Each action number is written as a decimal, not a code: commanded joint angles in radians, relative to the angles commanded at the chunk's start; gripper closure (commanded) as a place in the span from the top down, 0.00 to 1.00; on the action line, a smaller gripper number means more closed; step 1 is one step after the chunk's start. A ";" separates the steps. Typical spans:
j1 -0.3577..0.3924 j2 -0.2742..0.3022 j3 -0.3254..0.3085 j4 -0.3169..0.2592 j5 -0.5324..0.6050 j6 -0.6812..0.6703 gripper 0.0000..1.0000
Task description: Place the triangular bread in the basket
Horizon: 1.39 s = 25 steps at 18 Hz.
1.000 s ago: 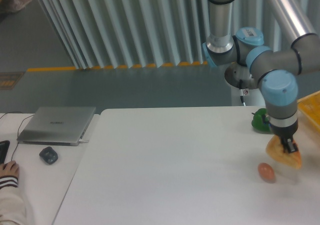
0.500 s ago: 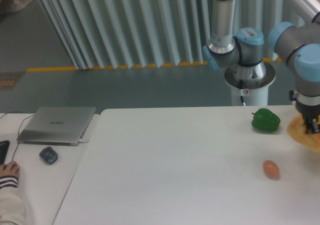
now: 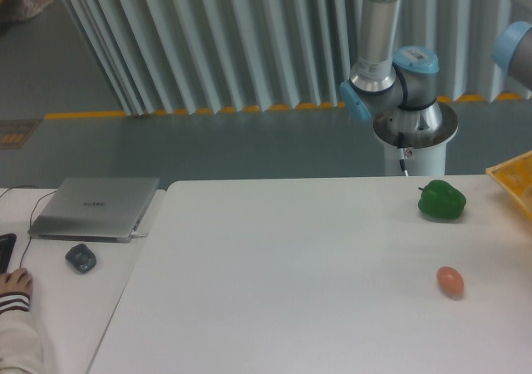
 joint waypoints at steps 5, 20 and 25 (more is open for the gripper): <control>0.003 -0.002 -0.003 0.023 -0.005 -0.006 0.35; 0.017 0.024 -0.034 0.058 -0.143 -0.087 1.00; -0.023 0.025 -0.032 0.057 -0.276 -0.247 1.00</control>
